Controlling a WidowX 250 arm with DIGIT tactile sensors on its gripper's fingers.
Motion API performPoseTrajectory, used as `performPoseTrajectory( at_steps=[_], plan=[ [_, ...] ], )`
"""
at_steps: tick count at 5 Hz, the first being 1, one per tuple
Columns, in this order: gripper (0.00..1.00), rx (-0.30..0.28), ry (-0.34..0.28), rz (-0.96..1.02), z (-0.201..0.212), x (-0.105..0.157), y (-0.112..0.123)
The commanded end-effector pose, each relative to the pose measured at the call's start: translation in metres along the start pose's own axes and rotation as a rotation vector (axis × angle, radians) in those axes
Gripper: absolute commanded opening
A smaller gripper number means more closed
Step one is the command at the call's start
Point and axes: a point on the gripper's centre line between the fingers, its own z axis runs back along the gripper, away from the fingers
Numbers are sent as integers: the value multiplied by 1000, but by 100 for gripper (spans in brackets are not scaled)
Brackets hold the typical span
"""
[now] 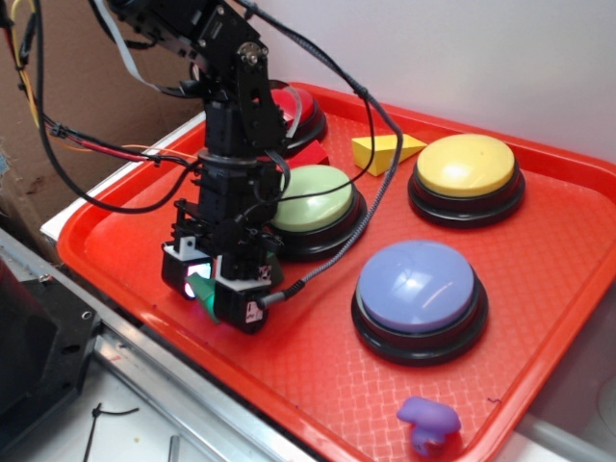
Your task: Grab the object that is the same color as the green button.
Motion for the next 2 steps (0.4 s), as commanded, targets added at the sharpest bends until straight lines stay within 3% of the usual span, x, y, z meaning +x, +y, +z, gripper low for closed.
performPoseTrajectory(
  at_steps=[1, 2],
  plan=[
    [0, -14, -113, -18, 82, -43, -17],
    [0, 1, -102, -30, 124, -71, -17]
  ],
)
